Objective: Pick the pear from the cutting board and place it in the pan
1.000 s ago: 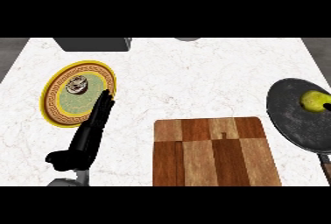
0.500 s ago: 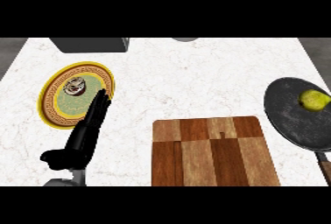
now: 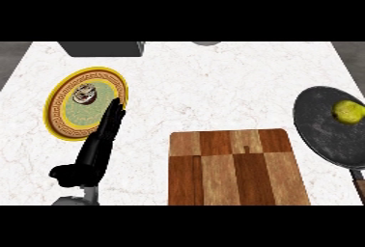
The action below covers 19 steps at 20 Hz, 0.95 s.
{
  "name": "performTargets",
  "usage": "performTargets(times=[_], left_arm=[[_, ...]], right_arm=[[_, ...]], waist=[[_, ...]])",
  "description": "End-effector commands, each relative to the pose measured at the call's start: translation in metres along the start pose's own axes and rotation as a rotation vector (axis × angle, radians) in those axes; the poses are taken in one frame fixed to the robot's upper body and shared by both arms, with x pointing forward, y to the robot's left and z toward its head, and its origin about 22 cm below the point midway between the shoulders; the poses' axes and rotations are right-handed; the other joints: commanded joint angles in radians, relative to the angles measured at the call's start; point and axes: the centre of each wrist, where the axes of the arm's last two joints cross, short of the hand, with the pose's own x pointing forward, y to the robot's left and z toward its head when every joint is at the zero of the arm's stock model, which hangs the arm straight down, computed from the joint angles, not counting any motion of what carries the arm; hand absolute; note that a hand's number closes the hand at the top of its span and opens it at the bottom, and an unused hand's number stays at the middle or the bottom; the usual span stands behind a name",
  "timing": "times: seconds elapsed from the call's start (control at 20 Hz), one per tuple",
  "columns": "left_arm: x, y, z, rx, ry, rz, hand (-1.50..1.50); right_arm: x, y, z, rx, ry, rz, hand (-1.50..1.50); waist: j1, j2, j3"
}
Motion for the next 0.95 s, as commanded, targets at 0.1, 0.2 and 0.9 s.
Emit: performTargets(times=[0.1,0.2,0.9], left_arm=[[-0.014,-0.001,0.006,-0.014,0.024,0.010,0.00],[0.015,0.001,0.005,0.000,-0.014,0.002,0.00],[0.019,0.022,0.004,-0.015,-0.001,-0.007,0.00]], right_arm=[[0.003,-0.012,0.039,0.034,0.015,0.035,-1.50],[0.016,-0.007,0.031,0.001,0.012,0.045,-1.50],[-0.002,-0.007,0.039,-0.039,-0.015,0.209,-1.50]], waist=[[-0.001,0.001,0.000],[0.003,0.000,0.000],[0.007,0.001,0.000]])
